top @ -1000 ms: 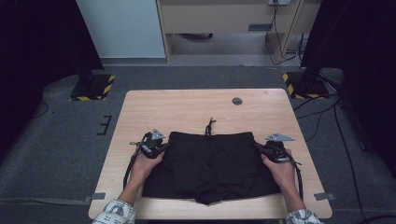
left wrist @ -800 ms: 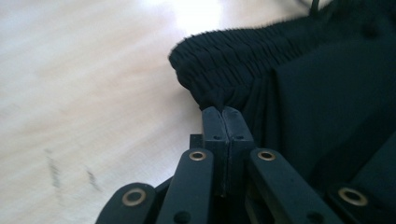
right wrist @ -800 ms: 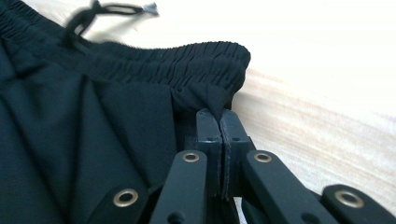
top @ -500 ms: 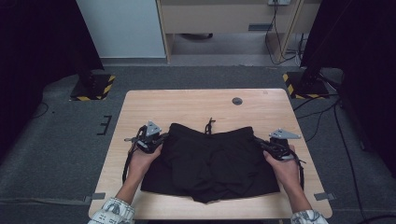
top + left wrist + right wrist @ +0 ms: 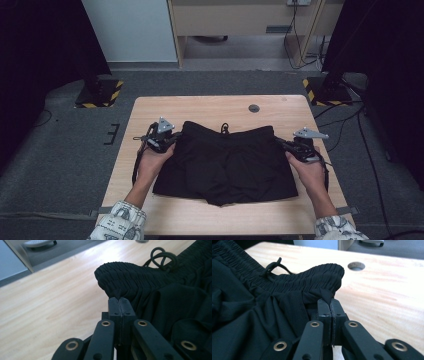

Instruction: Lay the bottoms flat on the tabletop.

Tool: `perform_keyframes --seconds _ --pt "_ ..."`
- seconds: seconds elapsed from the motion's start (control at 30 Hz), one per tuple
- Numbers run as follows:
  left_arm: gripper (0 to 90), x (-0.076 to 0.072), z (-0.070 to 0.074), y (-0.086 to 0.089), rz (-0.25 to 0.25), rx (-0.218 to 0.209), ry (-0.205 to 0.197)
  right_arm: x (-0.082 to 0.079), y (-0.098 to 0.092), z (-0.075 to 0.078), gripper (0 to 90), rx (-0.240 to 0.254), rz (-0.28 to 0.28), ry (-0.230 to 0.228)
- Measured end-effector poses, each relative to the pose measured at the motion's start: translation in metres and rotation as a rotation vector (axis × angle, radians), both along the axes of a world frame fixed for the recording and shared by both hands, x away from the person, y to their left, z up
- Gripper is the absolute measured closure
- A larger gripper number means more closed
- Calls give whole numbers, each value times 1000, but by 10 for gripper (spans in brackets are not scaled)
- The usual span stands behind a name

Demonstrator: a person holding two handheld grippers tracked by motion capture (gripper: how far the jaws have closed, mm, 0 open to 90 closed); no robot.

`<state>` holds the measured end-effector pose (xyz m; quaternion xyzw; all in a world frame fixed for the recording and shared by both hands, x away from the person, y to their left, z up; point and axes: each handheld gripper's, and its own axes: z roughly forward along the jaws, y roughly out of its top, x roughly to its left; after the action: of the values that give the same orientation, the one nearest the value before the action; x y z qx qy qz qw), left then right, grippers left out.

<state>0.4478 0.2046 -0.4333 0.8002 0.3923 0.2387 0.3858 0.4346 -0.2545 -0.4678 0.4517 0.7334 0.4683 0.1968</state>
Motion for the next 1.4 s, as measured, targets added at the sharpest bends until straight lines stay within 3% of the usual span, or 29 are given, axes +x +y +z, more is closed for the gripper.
perform_keyframes --seconds 0.17,0.43,0.97,1.4 --pt "890 3 18 1 4 -8 -25 6 3 19 890 -28 7 -24" --pt "890 -1 46 8 16 -13 -69 9 3 45 890 -24 1 -59" --pt "890 -1 65 15 30 -53 -93 9 10 74 890 -18 16 -102" --pt "890 0 77 18 33 -79 -103 9 7 84 890 10 9 -118"
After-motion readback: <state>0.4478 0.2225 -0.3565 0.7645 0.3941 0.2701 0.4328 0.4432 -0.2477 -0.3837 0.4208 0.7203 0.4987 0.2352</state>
